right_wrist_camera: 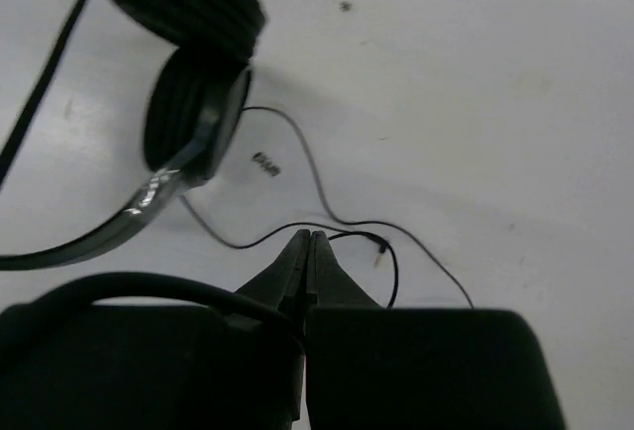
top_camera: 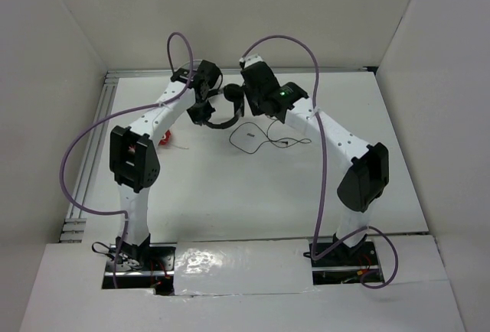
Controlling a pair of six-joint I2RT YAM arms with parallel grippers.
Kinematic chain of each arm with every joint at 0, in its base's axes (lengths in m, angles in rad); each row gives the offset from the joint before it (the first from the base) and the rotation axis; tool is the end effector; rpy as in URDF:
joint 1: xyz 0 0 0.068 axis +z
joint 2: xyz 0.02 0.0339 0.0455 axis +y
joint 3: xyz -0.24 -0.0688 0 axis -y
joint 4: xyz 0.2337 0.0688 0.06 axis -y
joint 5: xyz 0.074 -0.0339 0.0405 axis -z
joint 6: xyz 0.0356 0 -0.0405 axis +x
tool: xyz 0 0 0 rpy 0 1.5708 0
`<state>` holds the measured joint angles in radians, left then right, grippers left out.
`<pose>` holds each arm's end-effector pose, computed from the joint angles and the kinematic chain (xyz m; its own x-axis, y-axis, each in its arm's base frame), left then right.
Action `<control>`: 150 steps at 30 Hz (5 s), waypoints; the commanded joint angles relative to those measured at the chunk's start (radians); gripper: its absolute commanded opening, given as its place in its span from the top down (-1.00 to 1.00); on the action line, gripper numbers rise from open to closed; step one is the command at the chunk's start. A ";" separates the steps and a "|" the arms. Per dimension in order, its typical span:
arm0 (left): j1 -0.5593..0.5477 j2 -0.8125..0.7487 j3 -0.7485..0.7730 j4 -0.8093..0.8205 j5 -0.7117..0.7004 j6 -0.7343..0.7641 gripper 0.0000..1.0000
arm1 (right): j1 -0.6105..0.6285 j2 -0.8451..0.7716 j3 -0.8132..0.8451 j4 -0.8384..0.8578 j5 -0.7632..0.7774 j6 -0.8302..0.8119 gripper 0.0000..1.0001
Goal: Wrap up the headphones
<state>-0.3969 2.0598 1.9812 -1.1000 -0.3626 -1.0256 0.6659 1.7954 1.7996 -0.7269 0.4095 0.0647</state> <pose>0.3843 -0.1474 0.2677 -0.6441 -0.5969 -0.4785 -0.6061 0.7798 -0.1568 0.3130 0.2279 0.3379 -0.5405 -0.3492 -0.7655 -0.2975 0.9303 -0.2143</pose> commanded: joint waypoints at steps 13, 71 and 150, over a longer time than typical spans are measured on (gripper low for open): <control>0.050 -0.092 0.010 0.057 -0.013 -0.154 1.00 | 0.100 -0.261 -0.509 0.393 -0.711 0.135 0.88; 0.113 -0.805 -0.232 0.614 0.293 0.367 1.00 | -0.204 -0.114 -1.019 1.094 -0.595 0.204 1.00; 0.024 -0.024 0.220 -0.157 -0.193 -0.223 1.00 | 0.103 -0.152 -0.357 0.351 -1.104 0.089 0.72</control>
<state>-0.3889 2.0983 2.1674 -1.3529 -0.5514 -1.2568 0.7372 1.6558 1.4918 -0.4675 -0.6090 0.1486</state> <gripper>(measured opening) 0.121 0.129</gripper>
